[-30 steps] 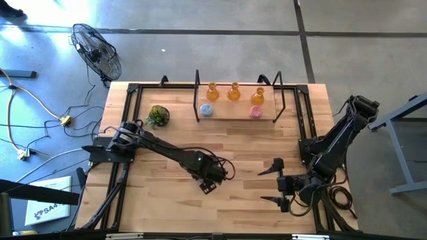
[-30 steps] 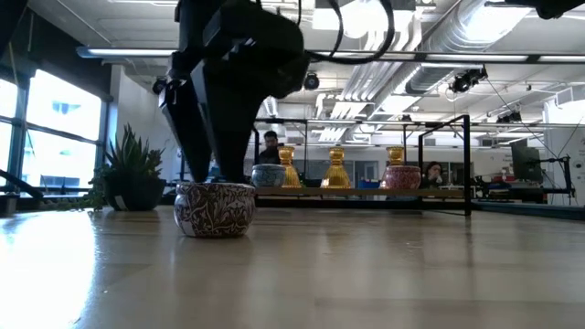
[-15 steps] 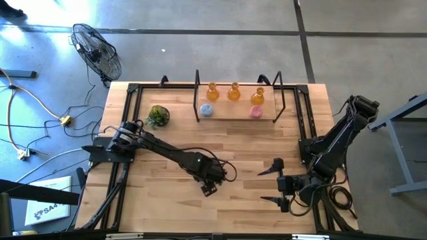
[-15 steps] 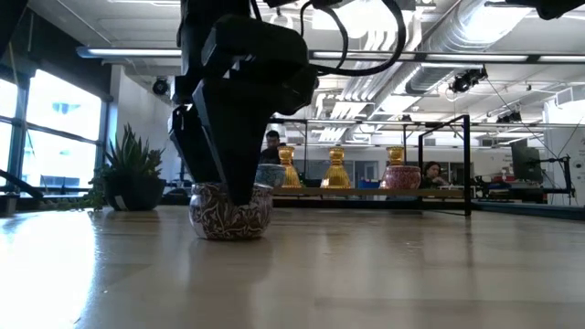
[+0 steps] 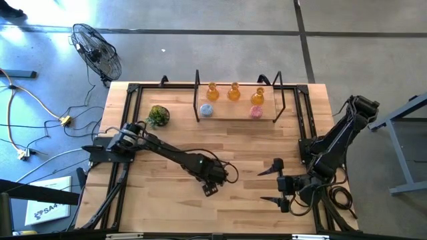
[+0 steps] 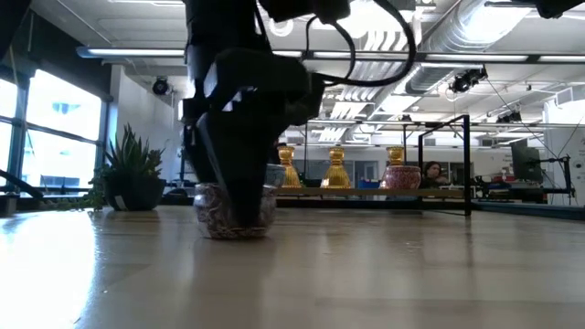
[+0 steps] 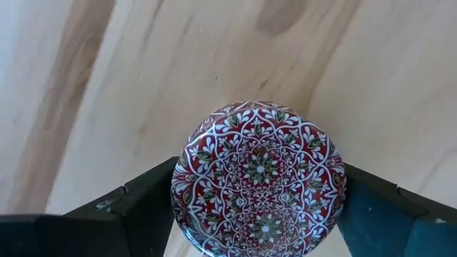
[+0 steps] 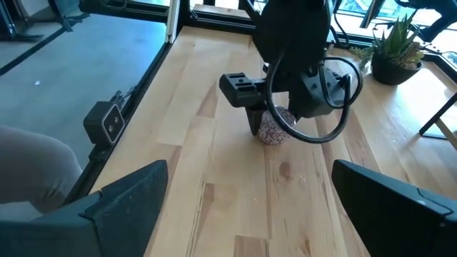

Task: Pick & Place candle stick holders
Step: Put the red scented candle on the shelf aligned with the blue and pink scented candles

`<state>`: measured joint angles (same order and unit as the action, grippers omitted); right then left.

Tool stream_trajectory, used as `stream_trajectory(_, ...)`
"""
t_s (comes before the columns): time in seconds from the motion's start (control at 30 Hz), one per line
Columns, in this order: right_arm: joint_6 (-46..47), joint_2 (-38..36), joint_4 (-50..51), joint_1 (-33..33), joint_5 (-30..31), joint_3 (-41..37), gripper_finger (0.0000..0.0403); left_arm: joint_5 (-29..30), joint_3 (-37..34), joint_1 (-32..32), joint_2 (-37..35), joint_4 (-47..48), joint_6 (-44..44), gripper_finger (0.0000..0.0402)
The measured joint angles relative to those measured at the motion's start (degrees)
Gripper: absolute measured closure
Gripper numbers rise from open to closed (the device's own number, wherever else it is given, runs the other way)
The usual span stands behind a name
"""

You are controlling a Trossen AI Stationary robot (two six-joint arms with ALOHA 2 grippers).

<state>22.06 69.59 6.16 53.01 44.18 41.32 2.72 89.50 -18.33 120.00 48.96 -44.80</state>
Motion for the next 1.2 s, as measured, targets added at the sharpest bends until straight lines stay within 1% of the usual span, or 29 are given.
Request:
stream_trajectory(0.13, 0.0, 0.0, -0.1, 0.0, -0.1, 0.0, 0.0013, -0.4, 0.2, 0.0, 1.2, -1.0, 1.5, 0.0106)
stream_trajectory(0.37, 0.0, 0.0, 0.0, 0.0, -0.1, 0.0, 0.0013, 0.2, 1.9, 0.0, 1.6, -0.2, 1.5, 0.0108)
stream_trajectory(0.47, 0.0, 0.0, 0.0, 0.0, -0.1, 0.0, 0.0013, -2.4, 4.6, 0.1, 2.1, 2.7, 1.6, 0.0109)
stream_trajectory(0.6, 0.0, 0.0, -0.1, 0.0, 0.0, 0.0, 0.0013, -2.1, 9.6, 0.0, 2.2, 6.6, 3.9, 0.0109)
stream_trajectory(0.7, -0.5, 0.0, -0.1, 0.3, 0.5, 0.0, 0.0013, -0.8, 14.7, 0.0, 2.1, 12.5, 6.2, 0.011)
stream_trajectory(0.8, -2.5, 0.0, -1.2, 2.0, 3.0, 0.0, 0.0013, 2.2, 20.4, 0.0, 2.1, 16.6, 8.7, 0.011)
stream_trajectory(1.0, -9.2, 0.0, -6.0, 7.7, 11.4, 0.0, 0.0013, 8.2, 33.7, 1.5, 1.8, 27.4, 13.7, 0.011)
stream_trajectory(1.13, -13.2, 0.0, -8.8, 11.8, 17.5, 0.0, 0.0013, 9.7, 41.3, 4.5, 1.8, 31.3, 17.6, 0.011)
stream_trajectory(1.2, -13.6, 0.0, -9.1, 13.5, 20.2, 0.0, 0.0013, 9.8, 44.5, 6.4, 1.8, 31.8, 20.3, 0.011)
